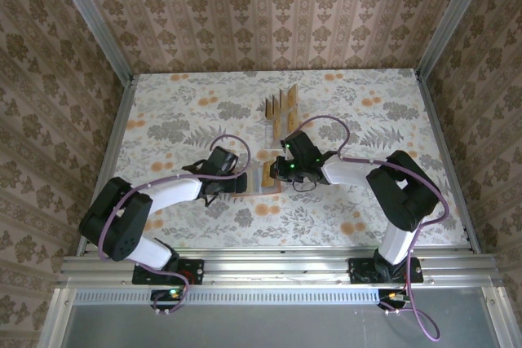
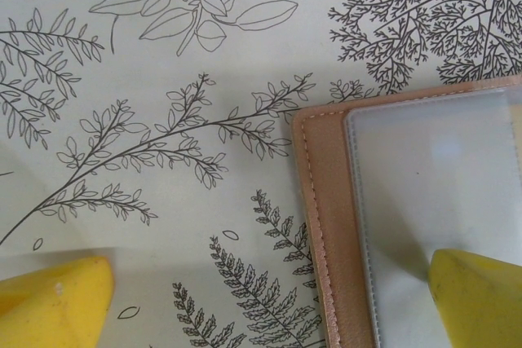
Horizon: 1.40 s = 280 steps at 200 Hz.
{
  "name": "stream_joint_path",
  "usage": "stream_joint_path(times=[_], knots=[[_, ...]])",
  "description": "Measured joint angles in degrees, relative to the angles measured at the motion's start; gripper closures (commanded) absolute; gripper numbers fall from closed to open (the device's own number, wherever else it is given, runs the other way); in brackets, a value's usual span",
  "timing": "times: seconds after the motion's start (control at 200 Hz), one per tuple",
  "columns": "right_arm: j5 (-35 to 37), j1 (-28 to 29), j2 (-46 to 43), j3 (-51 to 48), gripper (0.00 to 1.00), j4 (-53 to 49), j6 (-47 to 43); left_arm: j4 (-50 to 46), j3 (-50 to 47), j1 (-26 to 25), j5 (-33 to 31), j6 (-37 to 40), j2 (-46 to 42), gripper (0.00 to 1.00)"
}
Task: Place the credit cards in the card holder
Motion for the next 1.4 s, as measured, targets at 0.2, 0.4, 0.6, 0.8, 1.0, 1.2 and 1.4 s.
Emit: stream_joint_path(times=[0.2, 0.4, 0.6, 0.8, 1.0, 1.2, 1.4], knots=[[-2.49, -0.68, -0.11, -1.6, 1.0, 3.85, 0.15, 0.17, -0.22, 0.0, -0.13, -0.39, -0.04, 0.0], [-4.87, -1.03, -0.46, -3.28, 1.0, 9.07, 0.17, 0.37, -0.33, 0.0, -0.24, -0.44, -0.04, 0.0], [-6.45, -1.05, -0.44, -3.87, 1.0, 14.05, 1.16, 0.61, -0.55, -0.09, -0.46, -0.46, -0.15, 0.0], [-7.19, -1.05, 0.68, -3.89, 1.0, 18.27, 2.14, 0.63, -0.55, -0.09, -0.46, -0.46, -0.17, 0.0], [-7.39, -1.05, 3.02, -4.11, 1.0, 20.48, 3.15, 0.63, -0.55, -0.09, -0.46, -0.46, -0.15, 0.0], [-7.89, -1.05, 4.24, -5.01, 1.0, 22.47, 3.37, 0.63, -0.59, -0.09, -0.46, -0.46, -0.22, 0.0], [-8.24, -1.05, 5.4, -5.73, 1.0, 24.02, 3.58, 0.63, -0.63, -0.09, -0.48, -0.46, -0.22, 0.0]])
